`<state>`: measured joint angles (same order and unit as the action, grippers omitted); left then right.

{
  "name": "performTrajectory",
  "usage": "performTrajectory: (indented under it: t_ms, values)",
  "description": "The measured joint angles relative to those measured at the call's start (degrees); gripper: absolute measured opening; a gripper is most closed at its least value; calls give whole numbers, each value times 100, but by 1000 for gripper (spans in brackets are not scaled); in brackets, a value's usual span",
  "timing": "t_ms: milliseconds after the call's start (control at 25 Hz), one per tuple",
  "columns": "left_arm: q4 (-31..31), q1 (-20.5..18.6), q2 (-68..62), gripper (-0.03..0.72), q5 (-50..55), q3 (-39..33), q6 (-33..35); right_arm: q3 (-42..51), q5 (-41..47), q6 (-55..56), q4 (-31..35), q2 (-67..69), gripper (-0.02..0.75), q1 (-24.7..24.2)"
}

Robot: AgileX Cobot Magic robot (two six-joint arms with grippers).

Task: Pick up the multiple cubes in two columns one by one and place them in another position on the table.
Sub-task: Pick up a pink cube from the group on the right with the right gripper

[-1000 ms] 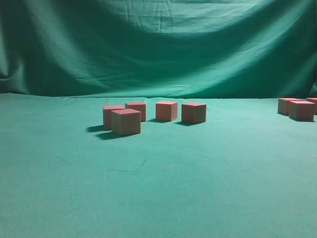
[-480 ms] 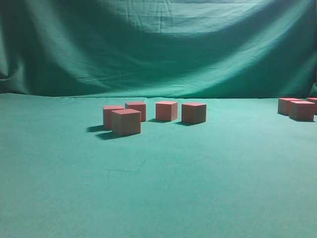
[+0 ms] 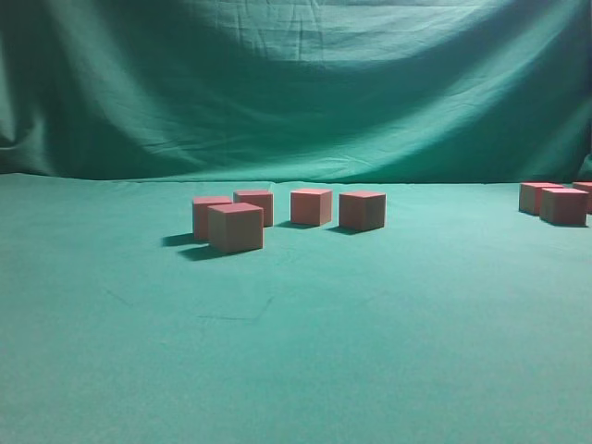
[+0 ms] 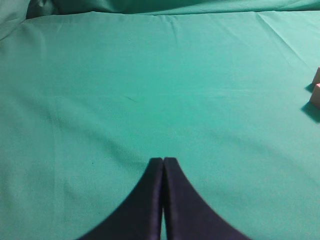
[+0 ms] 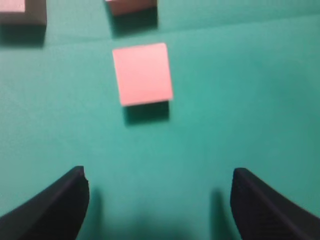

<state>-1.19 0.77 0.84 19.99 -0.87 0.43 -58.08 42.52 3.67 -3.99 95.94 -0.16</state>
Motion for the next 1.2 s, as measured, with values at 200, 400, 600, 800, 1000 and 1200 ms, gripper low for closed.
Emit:
performTrajectory:
  t_ms: [200, 400, 600, 800, 1000, 1200]
  values:
    - [0, 0, 0, 0, 0, 0, 0, 0, -767, -143, 54, 356, 589, 0]
    - [0, 0, 0, 0, 0, 0, 0, -11, -1127, -148, 65, 597, 589, 0]
    - [0, 0, 0, 0, 0, 0, 0, -271, -1171, -157, 75, 885, 515, 0]
    - [0, 0, 0, 0, 0, 0, 0, -455, -1056, -157, 87, 1019, 293, 0]
    - [0, 0, 0, 0, 0, 0, 0, -675, -556, -157, 131, 1019, 261, 0]
    - [0, 0, 0, 0, 0, 0, 0, -1281, 479, -147, 451, 923, 261, 0]
